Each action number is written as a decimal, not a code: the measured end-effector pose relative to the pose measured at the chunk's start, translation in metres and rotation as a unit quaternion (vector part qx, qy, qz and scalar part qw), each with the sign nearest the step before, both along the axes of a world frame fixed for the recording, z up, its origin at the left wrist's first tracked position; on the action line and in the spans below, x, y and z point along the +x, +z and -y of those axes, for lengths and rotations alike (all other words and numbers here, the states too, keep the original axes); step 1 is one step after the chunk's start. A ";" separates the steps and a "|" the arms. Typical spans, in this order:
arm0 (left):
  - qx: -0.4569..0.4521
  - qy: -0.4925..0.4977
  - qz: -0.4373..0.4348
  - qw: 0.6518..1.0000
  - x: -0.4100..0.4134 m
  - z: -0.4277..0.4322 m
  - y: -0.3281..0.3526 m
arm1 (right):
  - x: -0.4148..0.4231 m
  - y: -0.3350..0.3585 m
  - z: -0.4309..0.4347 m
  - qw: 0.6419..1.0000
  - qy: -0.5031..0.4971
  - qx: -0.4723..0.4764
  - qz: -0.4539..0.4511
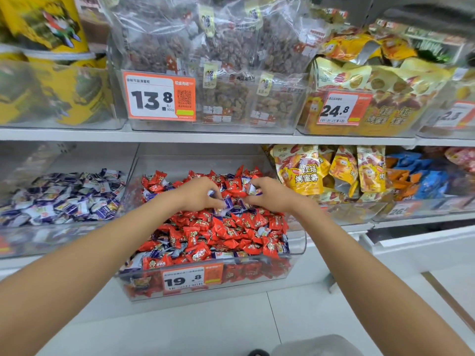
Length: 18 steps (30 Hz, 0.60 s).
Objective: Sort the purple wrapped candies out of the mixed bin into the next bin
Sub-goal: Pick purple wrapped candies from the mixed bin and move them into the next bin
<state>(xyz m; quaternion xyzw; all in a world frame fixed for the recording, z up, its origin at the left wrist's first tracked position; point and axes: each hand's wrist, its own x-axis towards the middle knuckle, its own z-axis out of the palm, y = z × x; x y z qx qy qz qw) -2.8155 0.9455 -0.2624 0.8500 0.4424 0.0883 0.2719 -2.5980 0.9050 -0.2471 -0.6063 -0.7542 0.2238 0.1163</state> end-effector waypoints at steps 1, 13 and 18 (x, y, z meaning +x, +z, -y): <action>-0.007 0.005 0.021 1.000 -0.004 0.000 0.003 | 0.003 0.001 0.000 1.000 0.008 0.001 -0.008; -0.032 0.124 0.123 0.984 -0.057 0.014 0.031 | -0.016 0.016 0.000 0.990 0.019 -0.001 -0.139; -0.055 0.145 0.121 0.980 -0.069 0.017 0.028 | -0.038 0.005 -0.012 0.990 0.027 -0.008 -0.140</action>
